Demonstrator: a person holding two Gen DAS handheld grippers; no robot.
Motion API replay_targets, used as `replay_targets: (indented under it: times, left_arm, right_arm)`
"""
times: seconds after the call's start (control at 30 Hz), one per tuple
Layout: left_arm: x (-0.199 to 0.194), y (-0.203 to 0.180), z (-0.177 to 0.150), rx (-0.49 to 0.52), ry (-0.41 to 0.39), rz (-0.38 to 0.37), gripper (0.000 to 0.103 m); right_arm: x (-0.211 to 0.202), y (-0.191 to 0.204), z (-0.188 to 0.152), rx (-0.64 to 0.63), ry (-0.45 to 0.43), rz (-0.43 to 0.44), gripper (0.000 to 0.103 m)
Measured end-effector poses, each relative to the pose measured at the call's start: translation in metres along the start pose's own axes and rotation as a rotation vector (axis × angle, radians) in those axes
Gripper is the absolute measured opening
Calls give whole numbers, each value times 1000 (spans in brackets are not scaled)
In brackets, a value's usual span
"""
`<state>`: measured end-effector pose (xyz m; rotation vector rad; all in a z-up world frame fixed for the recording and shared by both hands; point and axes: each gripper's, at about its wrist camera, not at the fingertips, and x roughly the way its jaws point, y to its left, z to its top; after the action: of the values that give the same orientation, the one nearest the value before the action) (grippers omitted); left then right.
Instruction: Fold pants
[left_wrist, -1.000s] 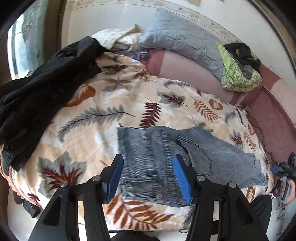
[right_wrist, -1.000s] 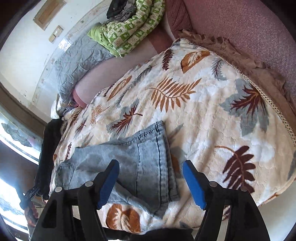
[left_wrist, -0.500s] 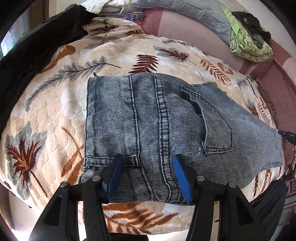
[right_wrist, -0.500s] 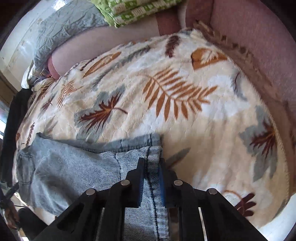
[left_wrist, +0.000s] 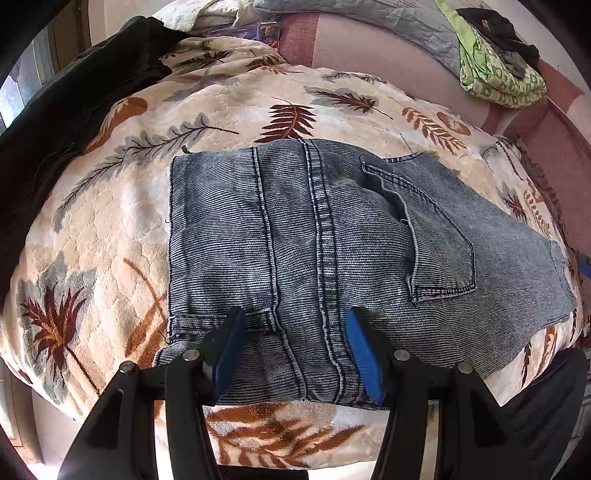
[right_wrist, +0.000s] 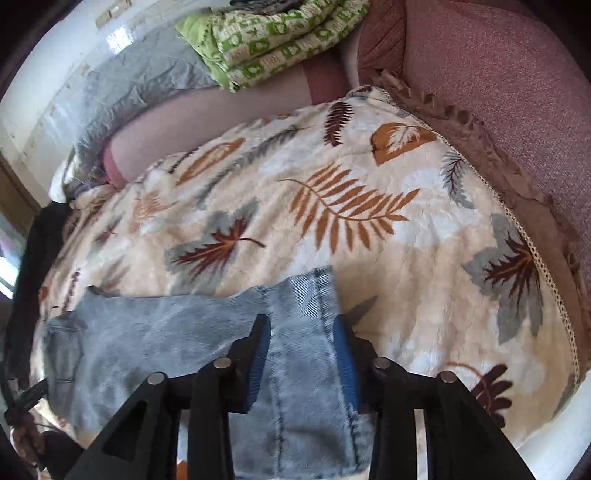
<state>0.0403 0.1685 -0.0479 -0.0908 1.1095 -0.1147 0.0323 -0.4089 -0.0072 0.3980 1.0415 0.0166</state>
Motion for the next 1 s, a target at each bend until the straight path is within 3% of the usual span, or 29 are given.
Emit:
replay_targets:
  times: [0.07,0.1,0.17,0.27,0.37,0.5,0.57,0.63,0.7,0.83,0.87,0.93,1.0]
  left_arm:
    - [0,0,0,-4,0,2,58]
    - [0,0,0,-6,1,2,58]
    - [0,0,0,-9,3,1,58]
    - [-4,0,0,-16,-5,5,58]
    - [-17,2,0,-53,-60,5,58]
    - [-34,-4,9,-118,-137,-77,58]
    - [-39,-14,15,-116,-168,-105,58]
    - [-41,-23,22,-107,-194,-120,59]
    - [-34,-31,26,-101,-205,-118,68]
    - [2,-34,24,-92,-143,-57,69]
    - [10,-31,20,-101,-133,-50,69]
    - [12,-29,14,-98,-169,-36,69]
    - [7,-28,14,-87,-178,-46,69]
  right_arm:
    - [-1,4,-18,27,62,101,68]
    - [9,3,-30,53,134,137,71]
    - [39,-11,-54,121,298,155,71]
    - [15,-30,-57,255,183,269,69]
    - [-18,-47,-63,418,58,375,70]
    - [-10,-62,-89,566,102,329,70]
    - [1,-72,-100,633,126,264,70]
    - [11,-78,-107,704,126,261,70]
    - [20,-82,-108,767,96,280,70]
    - [29,-81,-103,811,54,244,70]
    - [28,-79,-101,803,52,227,66]
    - [18,-77,-94,716,34,160,26]
    - [6,-71,-84,647,10,131,21]
